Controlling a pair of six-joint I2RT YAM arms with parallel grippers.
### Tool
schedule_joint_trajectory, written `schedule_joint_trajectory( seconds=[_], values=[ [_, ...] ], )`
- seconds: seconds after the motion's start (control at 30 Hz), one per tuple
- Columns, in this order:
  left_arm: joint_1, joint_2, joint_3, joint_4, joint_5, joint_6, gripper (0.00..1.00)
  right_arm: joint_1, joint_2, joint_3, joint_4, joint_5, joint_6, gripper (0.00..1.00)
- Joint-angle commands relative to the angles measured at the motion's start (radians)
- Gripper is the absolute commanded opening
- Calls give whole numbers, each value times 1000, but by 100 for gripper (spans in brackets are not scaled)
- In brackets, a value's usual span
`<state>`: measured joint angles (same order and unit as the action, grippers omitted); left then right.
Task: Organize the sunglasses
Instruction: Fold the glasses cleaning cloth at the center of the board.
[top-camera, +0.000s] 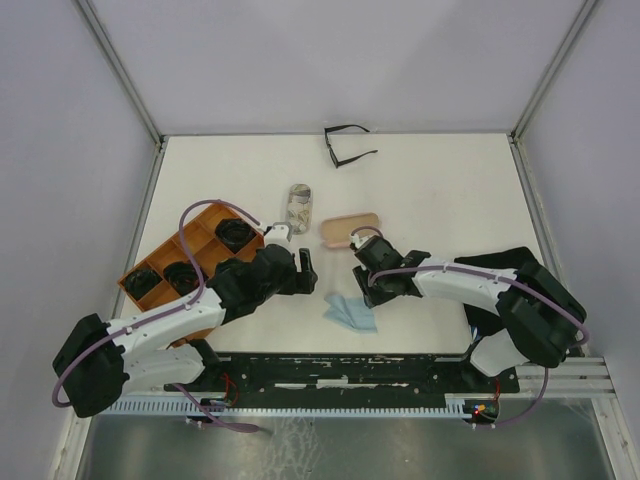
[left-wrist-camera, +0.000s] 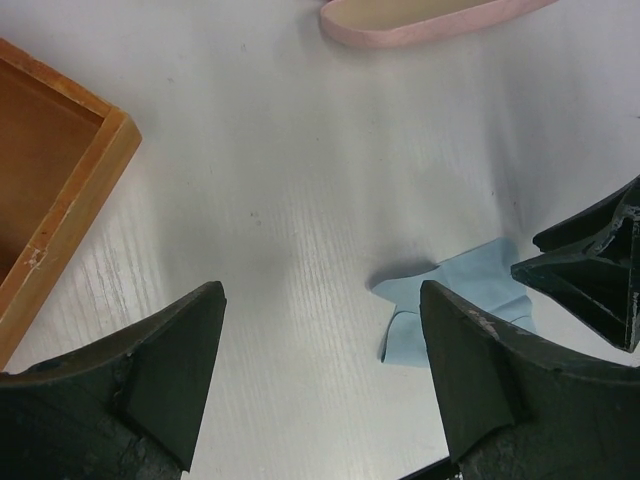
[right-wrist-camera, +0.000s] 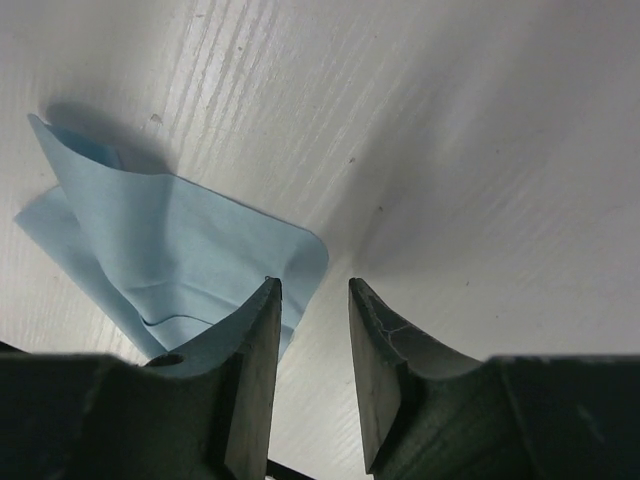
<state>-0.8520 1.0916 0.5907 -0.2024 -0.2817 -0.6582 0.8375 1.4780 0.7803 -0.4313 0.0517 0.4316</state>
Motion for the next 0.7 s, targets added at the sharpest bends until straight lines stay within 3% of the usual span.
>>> schedule_joint_trajectory(
  seconds=[0.0, 0.43, 0.67],
  values=[
    [4, -38, -20, 67, -6, -14, 85, 4, 24, 44, 48, 27, 31, 40],
    [4, -45, -25, 66, -7, -9, 84, 53, 83, 59, 15, 105, 60, 37],
    [4, -60, -27, 56, -11, -12, 84, 65, 130, 83, -49, 128, 63, 30]
  ],
)
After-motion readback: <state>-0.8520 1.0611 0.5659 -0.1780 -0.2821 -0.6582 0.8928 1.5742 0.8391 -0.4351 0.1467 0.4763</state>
